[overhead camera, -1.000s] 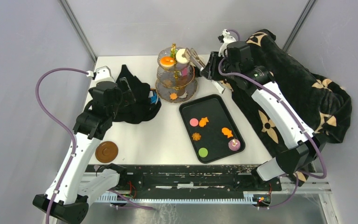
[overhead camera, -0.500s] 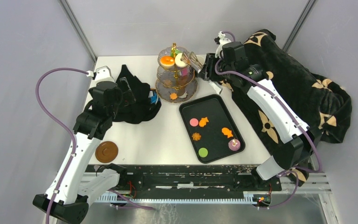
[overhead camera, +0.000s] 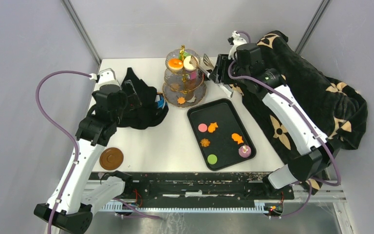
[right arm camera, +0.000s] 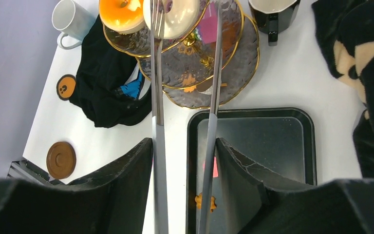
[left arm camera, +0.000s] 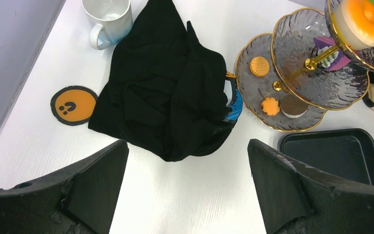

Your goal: Serve the afternoon tea

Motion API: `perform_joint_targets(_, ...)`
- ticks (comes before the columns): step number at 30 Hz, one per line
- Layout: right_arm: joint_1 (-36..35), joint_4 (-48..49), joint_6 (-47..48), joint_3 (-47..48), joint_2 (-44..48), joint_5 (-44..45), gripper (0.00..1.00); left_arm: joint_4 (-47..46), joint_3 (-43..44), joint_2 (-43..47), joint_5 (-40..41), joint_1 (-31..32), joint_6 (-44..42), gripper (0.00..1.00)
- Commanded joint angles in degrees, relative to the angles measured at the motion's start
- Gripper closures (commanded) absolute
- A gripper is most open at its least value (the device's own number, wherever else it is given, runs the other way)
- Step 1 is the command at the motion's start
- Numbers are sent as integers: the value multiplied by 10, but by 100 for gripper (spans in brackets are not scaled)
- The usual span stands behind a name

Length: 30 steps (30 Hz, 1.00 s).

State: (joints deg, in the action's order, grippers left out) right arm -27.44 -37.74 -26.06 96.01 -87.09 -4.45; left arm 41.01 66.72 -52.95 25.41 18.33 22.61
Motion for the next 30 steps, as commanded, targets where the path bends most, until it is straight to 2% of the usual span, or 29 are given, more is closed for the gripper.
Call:
perform_joint_targets(1, 2, 21, 16, 30, 59, 41, 44, -16, 25, 12, 2, -4, -11, 1)
perform_joint_targets(6, 2, 16, 23, -3, 130, 74, 43, -15, 23, 13, -4, -4, -7, 1)
perform_joint_targets(16, 4, -45, 15, -151, 246, 113, 45, -34, 11, 3, -22, -4, -2, 1)
perform_joint_targets(24, 4, -82, 30, -248, 194, 93, 41, -39, 10, -3, -27, -4, -3, 1)
perform_joint_targets(30, 6, -31, -2, -311, 134, 144, 39, -41, -1, -1, -26, -4, 0, 1)
